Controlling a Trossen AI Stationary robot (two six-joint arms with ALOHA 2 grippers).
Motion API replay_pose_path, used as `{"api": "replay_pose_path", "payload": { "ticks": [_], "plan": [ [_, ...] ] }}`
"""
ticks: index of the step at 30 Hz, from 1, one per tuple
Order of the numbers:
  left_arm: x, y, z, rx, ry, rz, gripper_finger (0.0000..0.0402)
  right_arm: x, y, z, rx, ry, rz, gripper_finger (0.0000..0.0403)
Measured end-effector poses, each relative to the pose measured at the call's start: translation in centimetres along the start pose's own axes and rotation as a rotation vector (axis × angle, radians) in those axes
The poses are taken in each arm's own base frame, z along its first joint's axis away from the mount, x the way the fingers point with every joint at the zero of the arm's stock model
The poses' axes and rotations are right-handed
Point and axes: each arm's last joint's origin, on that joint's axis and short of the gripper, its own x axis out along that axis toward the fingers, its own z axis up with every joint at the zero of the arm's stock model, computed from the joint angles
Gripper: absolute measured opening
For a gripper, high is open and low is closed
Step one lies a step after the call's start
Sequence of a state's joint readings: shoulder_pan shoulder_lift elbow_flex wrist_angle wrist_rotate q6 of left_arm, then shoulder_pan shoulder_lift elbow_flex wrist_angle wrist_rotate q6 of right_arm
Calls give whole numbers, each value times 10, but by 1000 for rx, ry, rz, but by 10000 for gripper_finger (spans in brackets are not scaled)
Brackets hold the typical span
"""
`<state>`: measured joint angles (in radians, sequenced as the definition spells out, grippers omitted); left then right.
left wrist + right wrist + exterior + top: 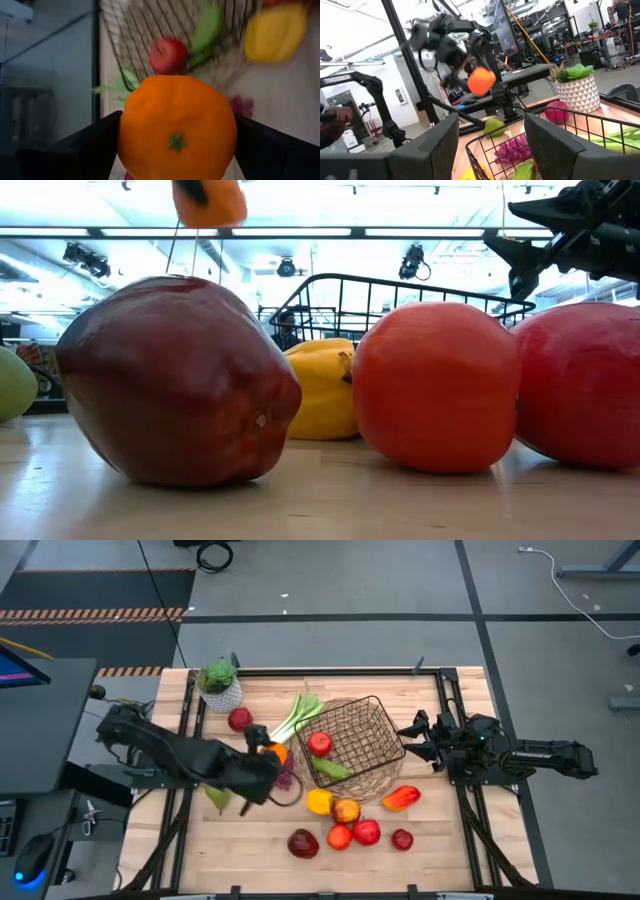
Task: Build produce basket
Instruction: Put the orange into the black wire basket
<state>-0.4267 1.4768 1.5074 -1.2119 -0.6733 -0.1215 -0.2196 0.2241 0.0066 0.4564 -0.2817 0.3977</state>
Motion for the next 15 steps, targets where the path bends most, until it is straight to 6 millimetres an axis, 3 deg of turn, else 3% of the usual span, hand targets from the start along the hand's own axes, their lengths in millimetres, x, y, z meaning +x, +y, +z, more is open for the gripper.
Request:
{"api": "replay_pose_path", "payload": {
  "ticks": [9,15],
  "plan": [
    [-65,54,-19,-323,-369,-65,336,0,0,0,1,2,-1,231],
    [-84,69,-27,-409,-481,-119,336,0,0,0,1,2,-1,231]
  ]
}}
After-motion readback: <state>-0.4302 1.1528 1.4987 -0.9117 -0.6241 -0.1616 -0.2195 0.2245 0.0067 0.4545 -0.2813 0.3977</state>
